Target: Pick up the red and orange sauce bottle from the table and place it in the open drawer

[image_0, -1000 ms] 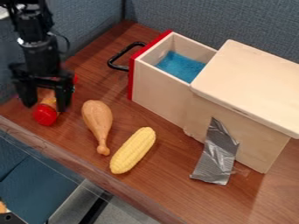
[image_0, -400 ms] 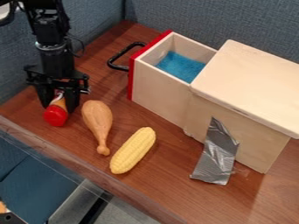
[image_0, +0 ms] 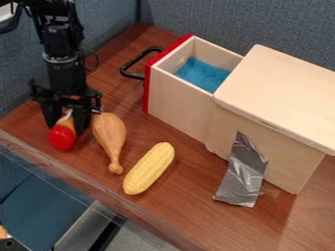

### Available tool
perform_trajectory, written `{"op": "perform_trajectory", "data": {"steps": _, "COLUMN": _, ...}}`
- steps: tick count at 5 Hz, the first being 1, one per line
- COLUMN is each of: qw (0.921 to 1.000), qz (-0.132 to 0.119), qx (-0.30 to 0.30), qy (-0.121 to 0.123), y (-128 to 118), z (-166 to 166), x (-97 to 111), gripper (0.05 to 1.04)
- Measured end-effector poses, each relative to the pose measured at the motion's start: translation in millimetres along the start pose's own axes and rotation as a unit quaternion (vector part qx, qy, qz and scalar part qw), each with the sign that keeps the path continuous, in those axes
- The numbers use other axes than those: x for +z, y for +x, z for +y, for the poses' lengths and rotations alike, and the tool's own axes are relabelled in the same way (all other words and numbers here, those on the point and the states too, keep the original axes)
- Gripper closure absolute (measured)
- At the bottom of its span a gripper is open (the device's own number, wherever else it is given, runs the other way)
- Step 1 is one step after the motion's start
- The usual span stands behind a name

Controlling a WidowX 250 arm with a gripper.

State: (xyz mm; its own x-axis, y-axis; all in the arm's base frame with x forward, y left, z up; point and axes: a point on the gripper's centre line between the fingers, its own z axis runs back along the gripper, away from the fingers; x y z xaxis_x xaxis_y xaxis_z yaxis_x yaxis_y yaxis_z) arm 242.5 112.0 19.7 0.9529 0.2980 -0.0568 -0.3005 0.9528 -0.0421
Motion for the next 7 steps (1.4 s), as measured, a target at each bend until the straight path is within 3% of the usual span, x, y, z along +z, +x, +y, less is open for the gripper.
{"op": "perform_trajectory", "data": {"steps": 1, "qw": 0.9991, "qz": -0.037, "qx": 0.0, "qy": -0.018, "y": -6, "z": -10, "x": 45, "gripper": 0.478}}
{"op": "perform_trajectory", "data": {"steps": 3, "qw": 0.9954, "qz": -0.046, "qx": 0.023, "qy": -0.08, "y": -28, "z": -29, "x": 90, "gripper": 0.478}}
{"op": "perform_trajectory", "data": {"steps": 4, "qw": 0.9909, "qz": -0.046, "qx": 0.04, "qy": -0.12, "y": -26, "z": -47, "x": 102, "gripper": 0.478}}
{"op": "perform_trajectory", "data": {"steps": 6, "qw": 0.9791, "qz": -0.053, "qx": 0.115, "qy": -0.159, "y": -6, "z": -85, "x": 115, "gripper": 0.478}}
{"op": "perform_trajectory", "data": {"steps": 7, "qw": 0.9728, "qz": -0.06, "qx": 0.149, "qy": -0.167, "y": 6, "z": -98, "x": 122, "gripper": 0.478}}
